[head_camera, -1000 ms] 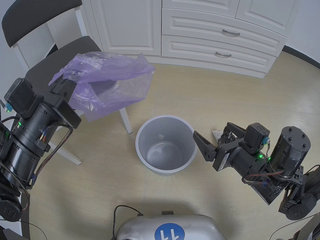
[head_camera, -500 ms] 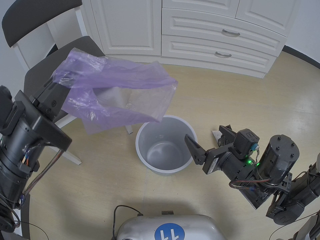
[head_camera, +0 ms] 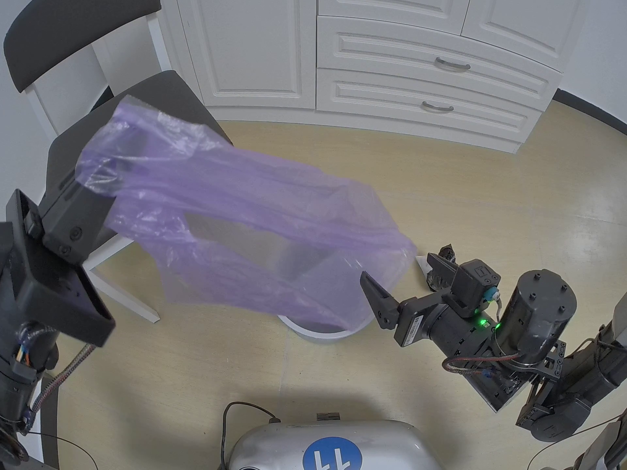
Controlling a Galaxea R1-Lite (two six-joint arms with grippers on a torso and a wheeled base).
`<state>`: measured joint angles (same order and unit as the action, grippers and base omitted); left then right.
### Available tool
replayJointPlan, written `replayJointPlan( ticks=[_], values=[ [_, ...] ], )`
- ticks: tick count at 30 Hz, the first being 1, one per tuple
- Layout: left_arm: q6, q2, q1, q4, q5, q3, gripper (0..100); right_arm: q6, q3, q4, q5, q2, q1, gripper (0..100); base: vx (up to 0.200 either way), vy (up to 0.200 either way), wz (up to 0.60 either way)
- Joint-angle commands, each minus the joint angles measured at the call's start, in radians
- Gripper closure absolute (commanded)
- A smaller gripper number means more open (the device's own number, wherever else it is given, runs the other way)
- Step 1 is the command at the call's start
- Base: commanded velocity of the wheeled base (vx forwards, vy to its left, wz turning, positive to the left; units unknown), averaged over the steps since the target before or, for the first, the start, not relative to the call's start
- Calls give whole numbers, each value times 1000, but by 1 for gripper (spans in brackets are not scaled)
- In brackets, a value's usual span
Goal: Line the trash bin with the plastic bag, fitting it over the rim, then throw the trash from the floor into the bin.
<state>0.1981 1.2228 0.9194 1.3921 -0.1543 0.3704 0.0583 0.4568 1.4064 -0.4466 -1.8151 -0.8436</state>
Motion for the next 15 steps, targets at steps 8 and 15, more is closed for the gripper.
replayJointPlan(
  ticks=[8, 15],
  values=[
    [0, -22, 24, 1, -1, 12, 100, -35, -36, -6, 0, -26, 21, 0, 0, 0, 0],
    [1, -28, 24, 1, -2, 13, 100, -60, -66, -10, 0, -24, 31, 0, 0, 0, 0]
  ],
)
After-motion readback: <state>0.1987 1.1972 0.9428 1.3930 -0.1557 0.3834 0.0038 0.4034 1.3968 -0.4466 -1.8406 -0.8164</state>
